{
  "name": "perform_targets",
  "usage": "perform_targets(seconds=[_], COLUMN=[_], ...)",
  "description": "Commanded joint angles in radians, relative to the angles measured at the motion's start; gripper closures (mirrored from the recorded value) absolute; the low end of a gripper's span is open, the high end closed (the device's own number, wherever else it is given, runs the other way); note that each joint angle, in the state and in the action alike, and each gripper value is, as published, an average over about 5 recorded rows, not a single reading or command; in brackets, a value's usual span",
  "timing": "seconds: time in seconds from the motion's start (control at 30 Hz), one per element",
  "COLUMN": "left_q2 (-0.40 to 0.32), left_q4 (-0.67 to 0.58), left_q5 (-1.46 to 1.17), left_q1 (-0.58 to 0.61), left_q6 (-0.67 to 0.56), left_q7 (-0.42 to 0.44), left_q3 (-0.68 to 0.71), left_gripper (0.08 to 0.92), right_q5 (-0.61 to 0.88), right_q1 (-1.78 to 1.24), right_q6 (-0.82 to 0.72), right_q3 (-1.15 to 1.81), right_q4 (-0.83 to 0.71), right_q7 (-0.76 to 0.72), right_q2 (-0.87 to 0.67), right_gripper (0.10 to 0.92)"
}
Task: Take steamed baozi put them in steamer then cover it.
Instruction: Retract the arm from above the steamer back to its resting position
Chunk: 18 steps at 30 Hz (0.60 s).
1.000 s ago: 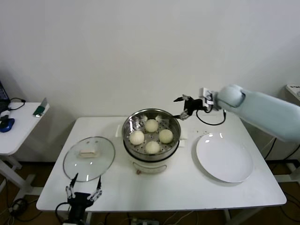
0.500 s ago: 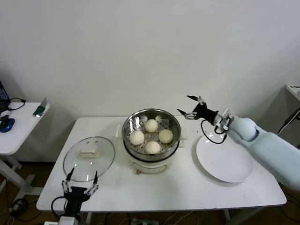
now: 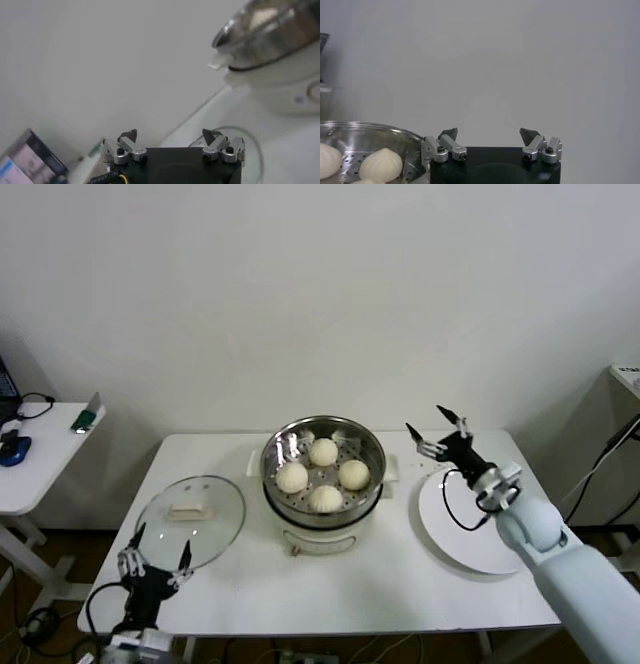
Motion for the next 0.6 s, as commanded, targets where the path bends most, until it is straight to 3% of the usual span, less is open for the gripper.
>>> perform_targets(seconds=[0.03,0.3,0.6], left_q2=[0.057,0.032,0.034], left_q4=[0.077,0.327,0.537], left_q5=[0.621,0.822,0.843], left_q1=[-0.063,-0.234,-0.376], left_q6=[0.063,0.021,-0.036], left_q7=[0.001,-0.040,-0.106], left_q3=[0.016,0.051,0.064], left_gripper=[0.177,0.177,0.177], right_q5=[-0.040,-0.058,-0.097], right_q1=[-0.323,-0.359,-0.377], right_q6=[-0.017,-0.042,-0.045], right_q3=[0.337,0.362,0.362], right_q4=[0.063,0.056,0.025], right_q7=[0.030,0.022,0.001], right_q2=[0.148,0.170,0.183], right_gripper=[0.203,0.203,0.203])
